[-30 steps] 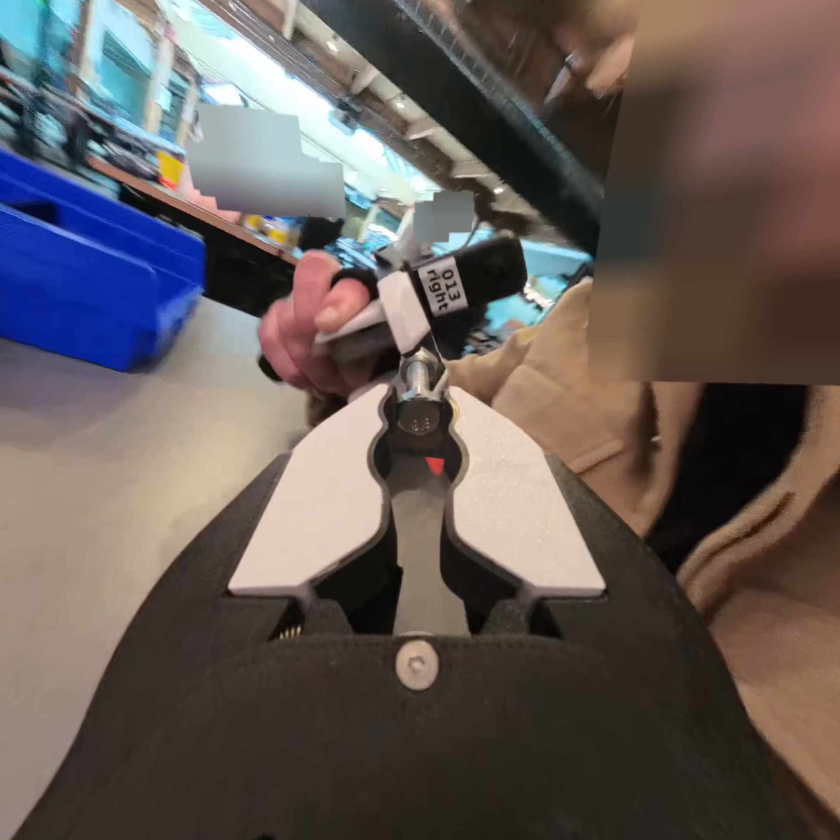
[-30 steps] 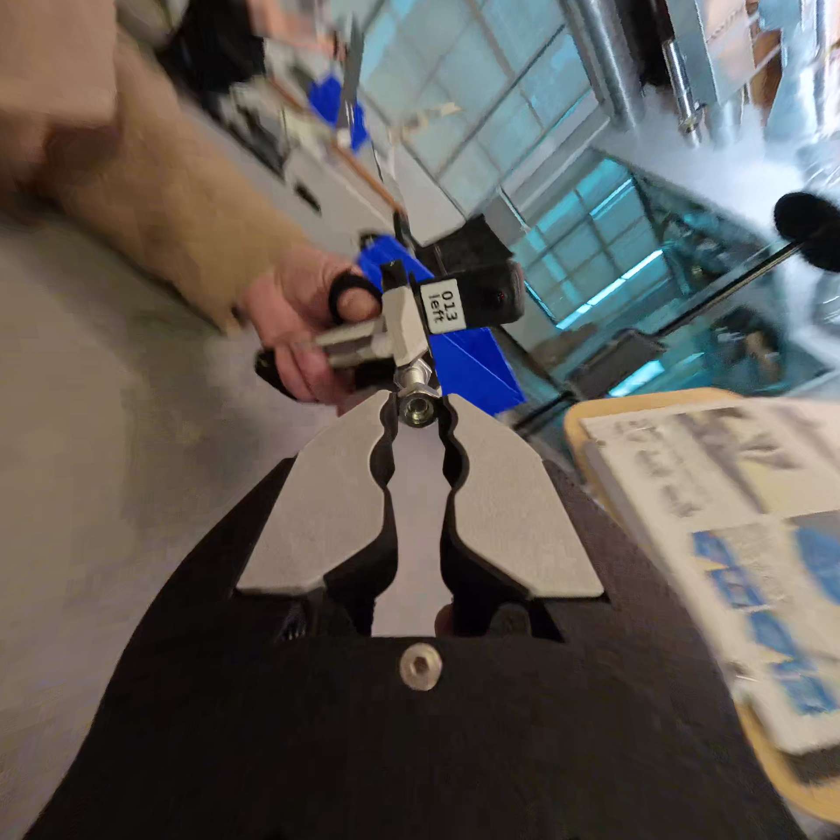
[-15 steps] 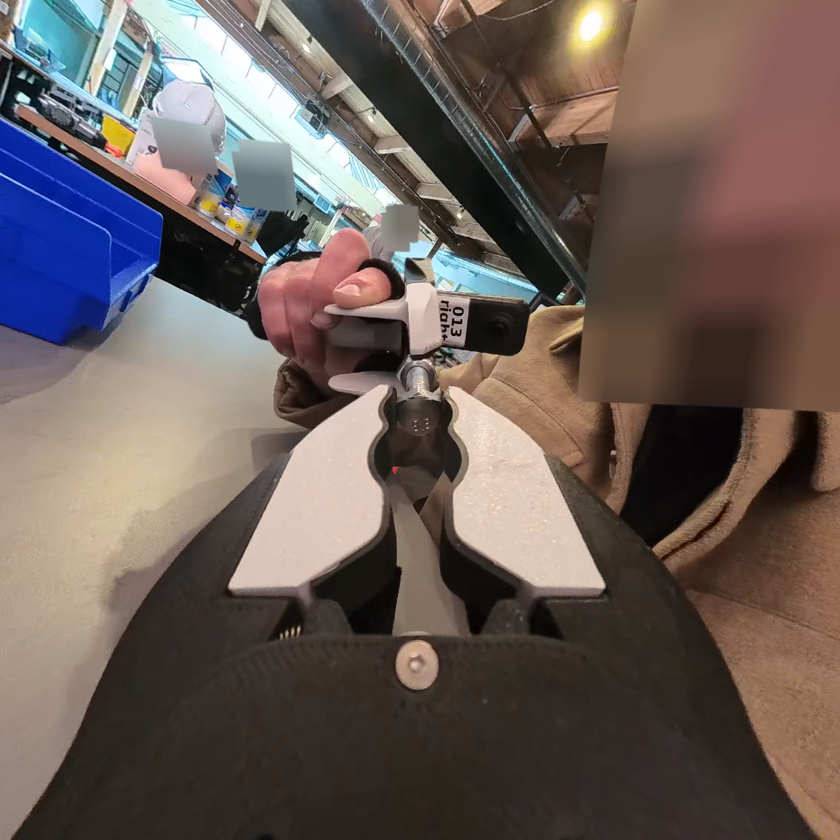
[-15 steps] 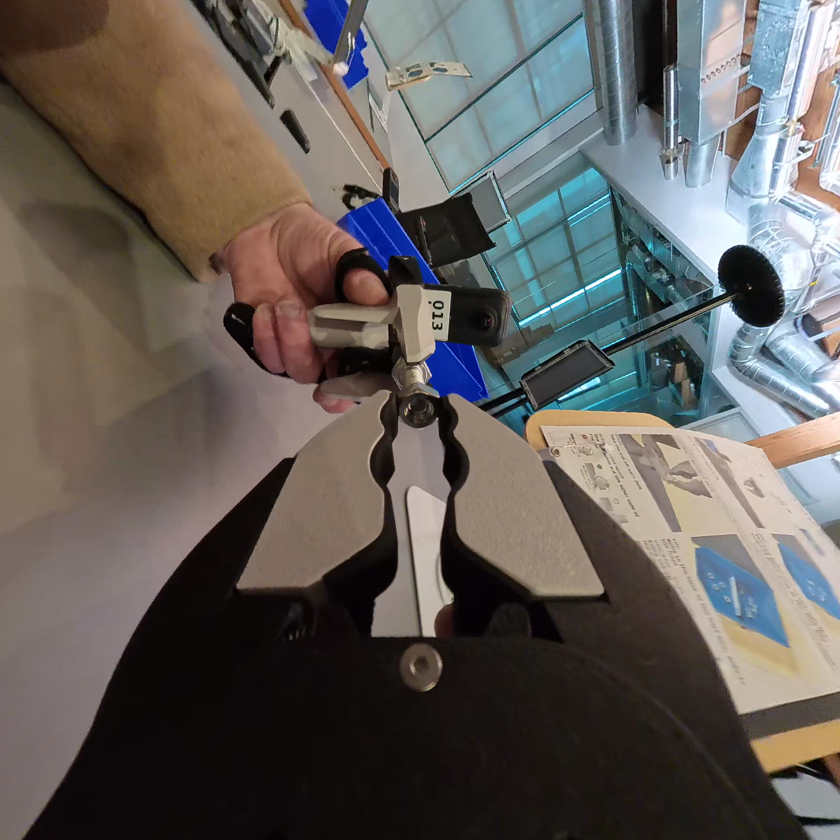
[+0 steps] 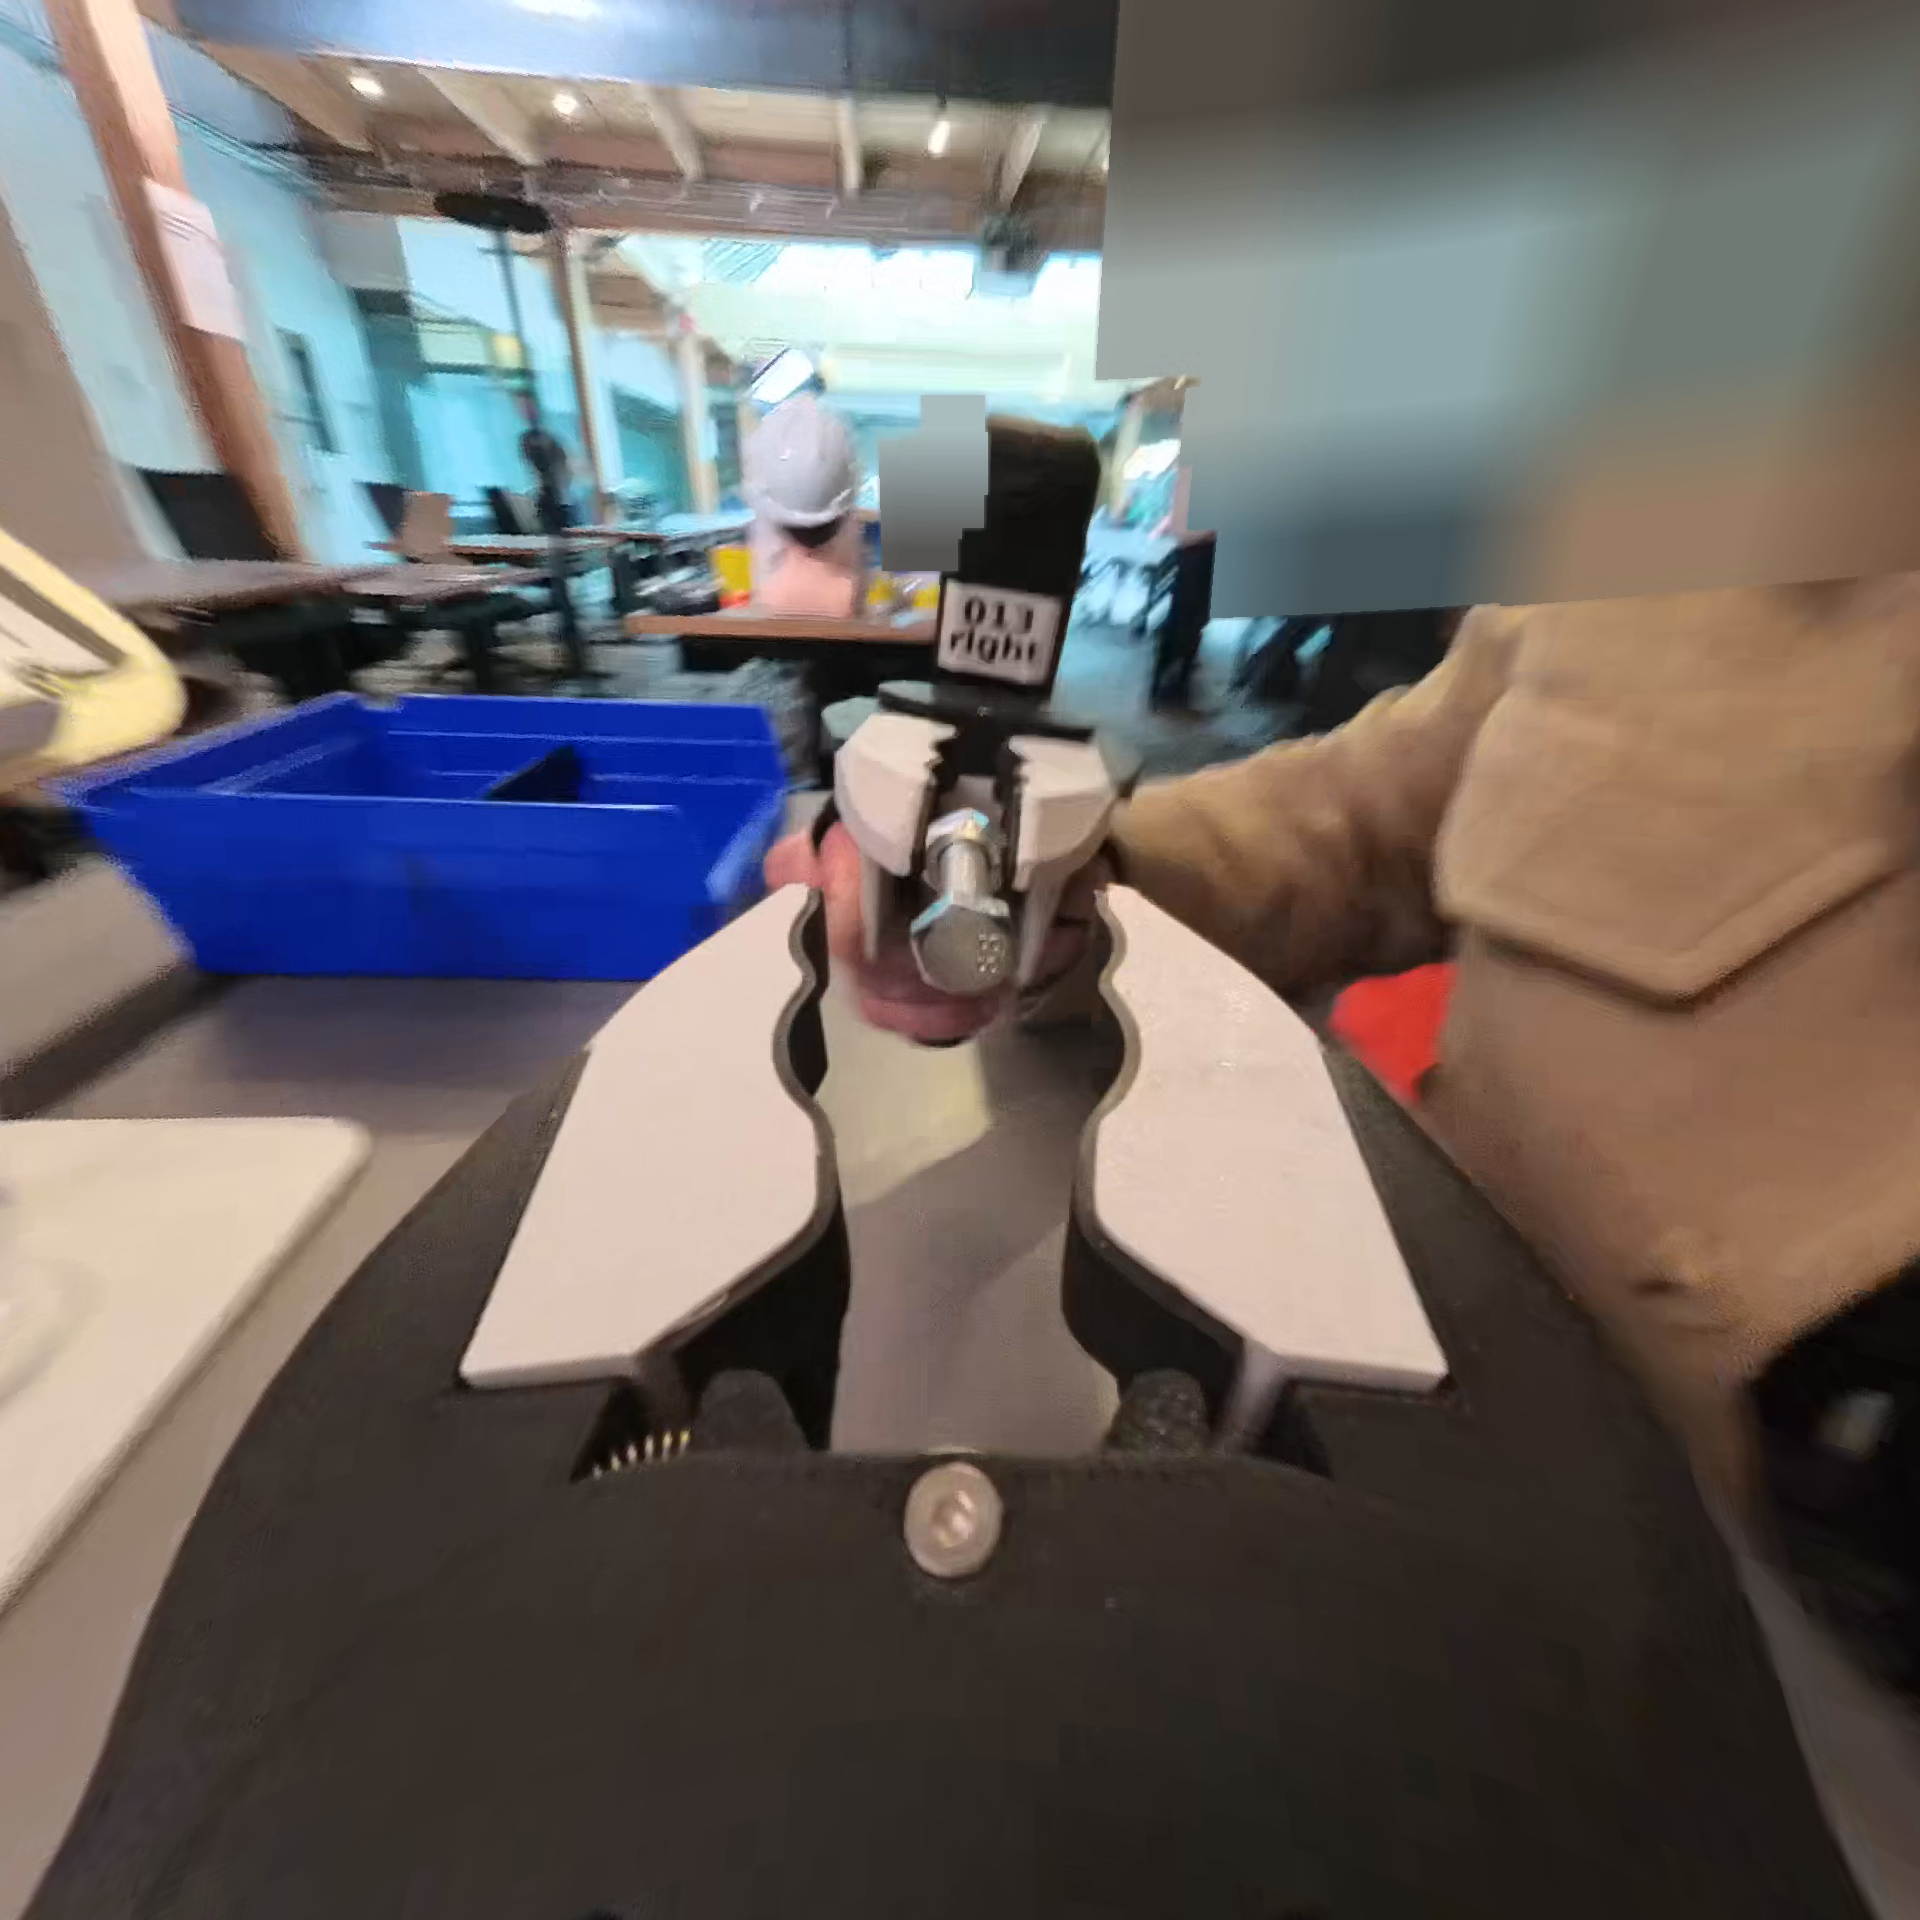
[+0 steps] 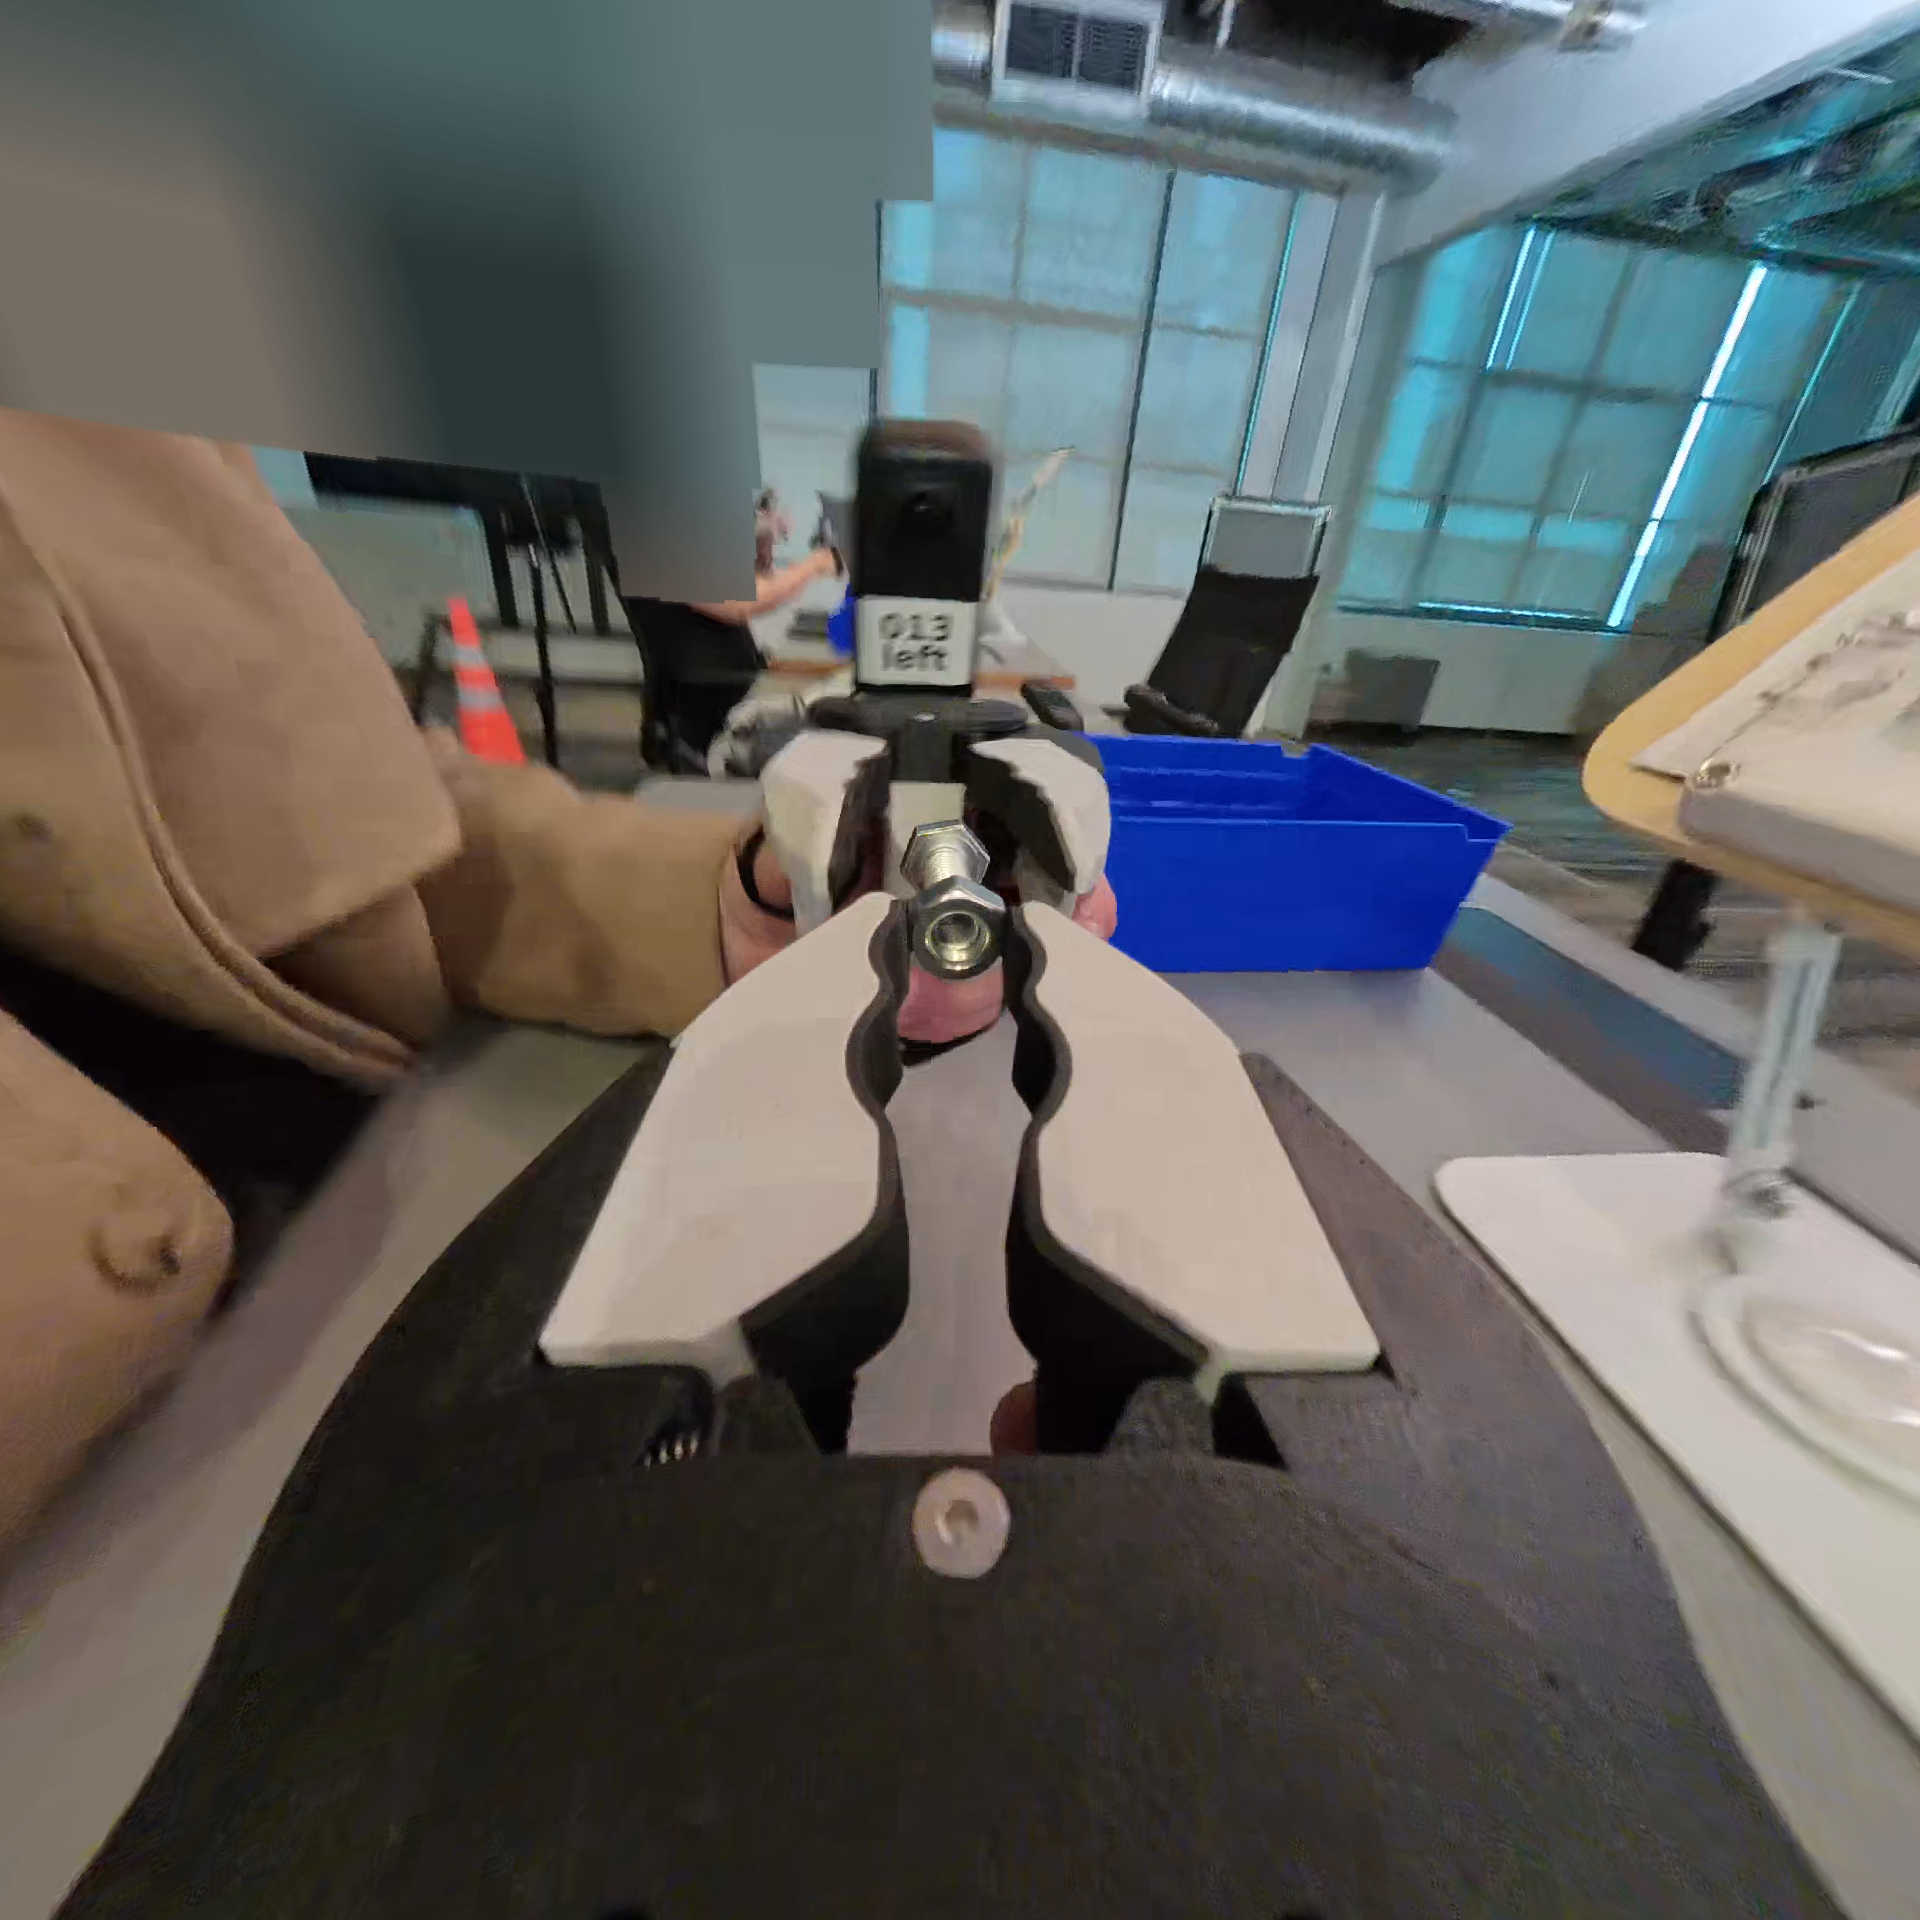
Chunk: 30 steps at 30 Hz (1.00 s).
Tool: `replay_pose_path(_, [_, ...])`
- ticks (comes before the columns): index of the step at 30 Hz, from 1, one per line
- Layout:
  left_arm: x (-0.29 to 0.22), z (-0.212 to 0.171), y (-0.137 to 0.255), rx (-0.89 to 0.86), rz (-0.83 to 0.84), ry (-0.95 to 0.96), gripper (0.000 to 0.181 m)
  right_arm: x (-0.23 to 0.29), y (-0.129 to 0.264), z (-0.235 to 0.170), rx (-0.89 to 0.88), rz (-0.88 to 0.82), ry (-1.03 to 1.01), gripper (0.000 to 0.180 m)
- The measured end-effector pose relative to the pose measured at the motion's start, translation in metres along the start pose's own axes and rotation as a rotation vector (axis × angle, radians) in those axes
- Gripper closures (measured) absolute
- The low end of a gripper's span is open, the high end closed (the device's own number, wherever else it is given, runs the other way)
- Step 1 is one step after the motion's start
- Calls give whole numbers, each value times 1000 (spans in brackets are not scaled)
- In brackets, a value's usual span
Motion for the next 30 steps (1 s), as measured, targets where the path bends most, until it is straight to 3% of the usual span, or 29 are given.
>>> replay_pose_path(2, [0, -1, -1, 83, 76, -171, 136, -3, 1, 2, -54, 42, -132, 162])
replay_pose_path(6, [0, 4, 0, 120, 136, -316, 147, -7, 2, -1, -77, 105, -298, 162])
replay_pose_path(10, [-2, 1, 0, 161, 140, -356, 164, -7, 2, -3, -84, 135, -367, 162])
replay_pose_path(15, [-2, 0, 1, 156, 105, -245, 164, -5, 1, -5, -77, 130, -322, 162])
replay_pose_path(17, [-1, 1, 1, 119, 67, -115, 164, -3, 1, -4, -68, 86, -198, 162])
replay_pose_path(25, [-5, -13, 2, -138, -265, 588, 164, 13, 0, -3, 196, -153, 717, 162])
replay_pose_path(27, [-5, -17, 1, -156, -290, 642, 164, 15, 1, -5, 255, -194, 880, 162])
replay_pose_path(30, [-7, -17, 1, -163, -322, 677, 164, 18, 1, -5, 279, -214, 971, 162])
Point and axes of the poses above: each gripper's, where its closed fingertips meet, y back along the fingers, z out of its top, x = y × z across the jaws, the point moved 2 cm from there along y, back along the fingers, and after that the axes turned 11 degrees about -y, right-handed, at the moved point
